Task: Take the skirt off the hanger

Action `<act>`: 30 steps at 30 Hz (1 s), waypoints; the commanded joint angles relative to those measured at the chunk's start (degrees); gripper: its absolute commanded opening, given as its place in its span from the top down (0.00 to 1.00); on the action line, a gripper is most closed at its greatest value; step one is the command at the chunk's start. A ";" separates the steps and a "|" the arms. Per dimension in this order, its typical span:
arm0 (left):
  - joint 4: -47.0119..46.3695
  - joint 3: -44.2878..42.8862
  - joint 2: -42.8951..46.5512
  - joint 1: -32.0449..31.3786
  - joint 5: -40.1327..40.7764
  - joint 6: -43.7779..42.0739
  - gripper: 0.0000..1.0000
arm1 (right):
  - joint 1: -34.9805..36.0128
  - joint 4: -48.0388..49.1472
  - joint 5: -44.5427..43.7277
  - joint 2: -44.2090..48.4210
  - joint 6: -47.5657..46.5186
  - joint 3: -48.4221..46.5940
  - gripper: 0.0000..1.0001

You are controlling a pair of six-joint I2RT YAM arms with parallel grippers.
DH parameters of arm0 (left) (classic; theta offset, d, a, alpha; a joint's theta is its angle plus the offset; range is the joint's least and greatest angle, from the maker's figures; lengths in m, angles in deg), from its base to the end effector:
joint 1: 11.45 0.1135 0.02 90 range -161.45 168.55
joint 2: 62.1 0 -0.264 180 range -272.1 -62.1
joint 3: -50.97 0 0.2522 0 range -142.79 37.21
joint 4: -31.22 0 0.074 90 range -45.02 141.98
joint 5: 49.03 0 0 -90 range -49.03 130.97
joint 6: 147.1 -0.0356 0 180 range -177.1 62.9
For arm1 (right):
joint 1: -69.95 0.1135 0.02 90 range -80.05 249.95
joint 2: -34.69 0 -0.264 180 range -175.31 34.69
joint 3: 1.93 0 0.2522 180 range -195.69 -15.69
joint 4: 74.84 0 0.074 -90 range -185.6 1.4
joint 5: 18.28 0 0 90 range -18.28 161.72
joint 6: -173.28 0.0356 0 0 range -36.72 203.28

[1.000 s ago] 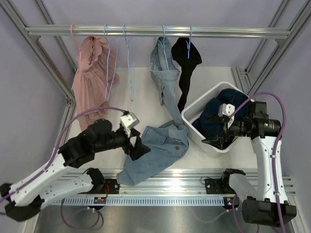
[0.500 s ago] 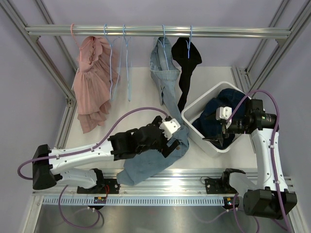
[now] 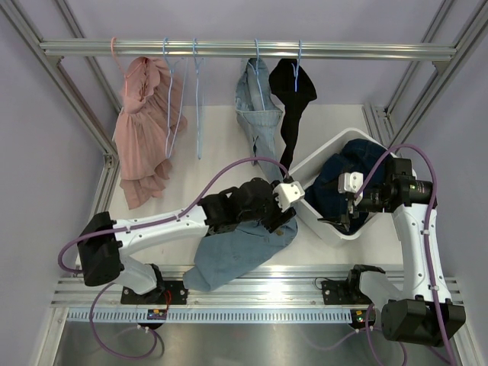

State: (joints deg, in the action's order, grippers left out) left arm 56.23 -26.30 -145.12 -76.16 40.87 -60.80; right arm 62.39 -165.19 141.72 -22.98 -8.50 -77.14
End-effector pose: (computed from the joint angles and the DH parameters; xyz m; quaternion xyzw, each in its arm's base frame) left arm 0.1422 -0.3011 0.2942 0.4891 0.7187 -0.2515 0.4254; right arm 0.1479 0.0141 0.3303 -0.6067 0.5434 0.2737 0.5116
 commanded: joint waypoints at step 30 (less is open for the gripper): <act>3.27 -29.21 10.87 0.64 -13.52 2.47 1.00 | 32.33 39.57 1.54 -6.05 61.71 -6.40 0.00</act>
State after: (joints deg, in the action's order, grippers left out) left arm 68.33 -50.06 -135.22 -75.16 31.69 -60.17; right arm 93.74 -136.17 139.12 -28.77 41.13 -82.06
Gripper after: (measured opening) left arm 0.054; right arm 0.993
